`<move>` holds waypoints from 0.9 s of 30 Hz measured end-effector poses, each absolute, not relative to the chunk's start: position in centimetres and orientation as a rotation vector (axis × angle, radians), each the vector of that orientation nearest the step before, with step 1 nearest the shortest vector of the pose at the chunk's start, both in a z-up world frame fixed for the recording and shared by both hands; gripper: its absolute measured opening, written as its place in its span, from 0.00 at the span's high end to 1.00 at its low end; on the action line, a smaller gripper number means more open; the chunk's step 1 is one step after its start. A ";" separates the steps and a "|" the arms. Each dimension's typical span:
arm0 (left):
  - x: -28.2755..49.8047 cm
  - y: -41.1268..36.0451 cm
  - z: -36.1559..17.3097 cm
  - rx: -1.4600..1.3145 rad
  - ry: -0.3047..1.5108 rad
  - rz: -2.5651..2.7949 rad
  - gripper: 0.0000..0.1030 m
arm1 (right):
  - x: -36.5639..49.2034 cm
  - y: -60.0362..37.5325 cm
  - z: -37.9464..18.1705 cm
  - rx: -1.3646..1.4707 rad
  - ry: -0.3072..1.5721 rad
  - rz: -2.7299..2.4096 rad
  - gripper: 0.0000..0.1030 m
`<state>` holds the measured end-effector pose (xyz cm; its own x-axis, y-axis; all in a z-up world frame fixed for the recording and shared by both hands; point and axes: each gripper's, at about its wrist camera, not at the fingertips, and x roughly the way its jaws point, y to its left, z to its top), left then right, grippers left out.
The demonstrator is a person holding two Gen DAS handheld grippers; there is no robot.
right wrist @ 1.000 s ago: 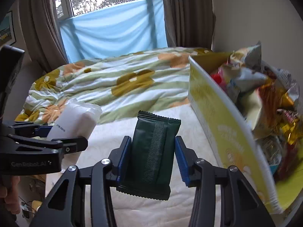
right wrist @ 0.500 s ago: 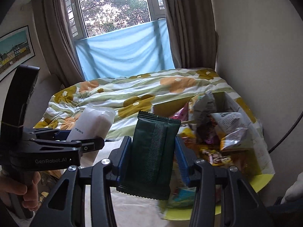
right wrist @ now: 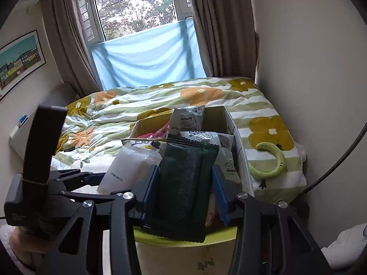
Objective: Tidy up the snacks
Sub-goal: 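Lift both items and carry them over the yellow-green box, then open both tools to drop the packet and bar into the box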
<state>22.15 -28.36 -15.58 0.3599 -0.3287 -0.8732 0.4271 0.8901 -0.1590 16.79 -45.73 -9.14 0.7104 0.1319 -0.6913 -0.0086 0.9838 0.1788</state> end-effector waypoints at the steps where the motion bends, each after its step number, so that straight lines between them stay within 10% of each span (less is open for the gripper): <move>1: 22.0 -28.7 -16.0 0.110 1.101 -0.470 0.36 | 16.7 -46.2 -9.3 0.168 0.783 0.087 0.59; 3: 21.8 -28.8 -16.6 0.118 1.103 -0.442 0.02 | 16.5 -46.8 -9.6 0.170 0.787 0.097 0.59; 4: 21.6 -28.6 -16.7 0.114 1.094 -0.425 0.00 | 16.4 -47.1 -9.8 0.173 0.787 0.101 0.59; 27: 18.4 -19.8 -14.9 0.053 1.069 -0.234 0.00 | 20.3 -42.2 -13.5 0.111 0.908 0.290 0.54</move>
